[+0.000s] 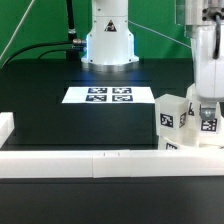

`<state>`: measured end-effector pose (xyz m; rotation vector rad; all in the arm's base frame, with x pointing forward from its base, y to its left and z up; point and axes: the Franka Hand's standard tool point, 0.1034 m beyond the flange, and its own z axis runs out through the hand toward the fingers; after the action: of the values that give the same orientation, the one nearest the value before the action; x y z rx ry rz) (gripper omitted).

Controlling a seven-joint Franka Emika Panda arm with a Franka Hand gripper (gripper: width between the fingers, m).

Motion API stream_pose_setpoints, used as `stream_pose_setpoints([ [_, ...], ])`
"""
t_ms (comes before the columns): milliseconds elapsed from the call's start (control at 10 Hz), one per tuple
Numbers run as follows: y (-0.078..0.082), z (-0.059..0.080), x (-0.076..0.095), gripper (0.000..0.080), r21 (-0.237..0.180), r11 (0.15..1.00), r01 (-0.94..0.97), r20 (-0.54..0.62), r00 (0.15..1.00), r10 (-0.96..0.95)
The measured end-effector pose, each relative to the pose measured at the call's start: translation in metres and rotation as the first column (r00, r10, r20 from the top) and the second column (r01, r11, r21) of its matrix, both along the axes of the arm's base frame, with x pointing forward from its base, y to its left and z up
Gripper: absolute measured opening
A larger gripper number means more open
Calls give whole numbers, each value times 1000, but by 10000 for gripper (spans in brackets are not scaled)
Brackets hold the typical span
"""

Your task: Assemble stool

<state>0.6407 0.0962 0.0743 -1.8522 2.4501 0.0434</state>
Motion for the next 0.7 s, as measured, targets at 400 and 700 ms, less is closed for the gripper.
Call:
stream_pose_setpoints([
  [400, 12, 18, -1, 518, 12, 941, -337, 4, 942, 337],
  [700, 24, 36, -7, 638, -13, 722, -691, 64, 720, 691],
])
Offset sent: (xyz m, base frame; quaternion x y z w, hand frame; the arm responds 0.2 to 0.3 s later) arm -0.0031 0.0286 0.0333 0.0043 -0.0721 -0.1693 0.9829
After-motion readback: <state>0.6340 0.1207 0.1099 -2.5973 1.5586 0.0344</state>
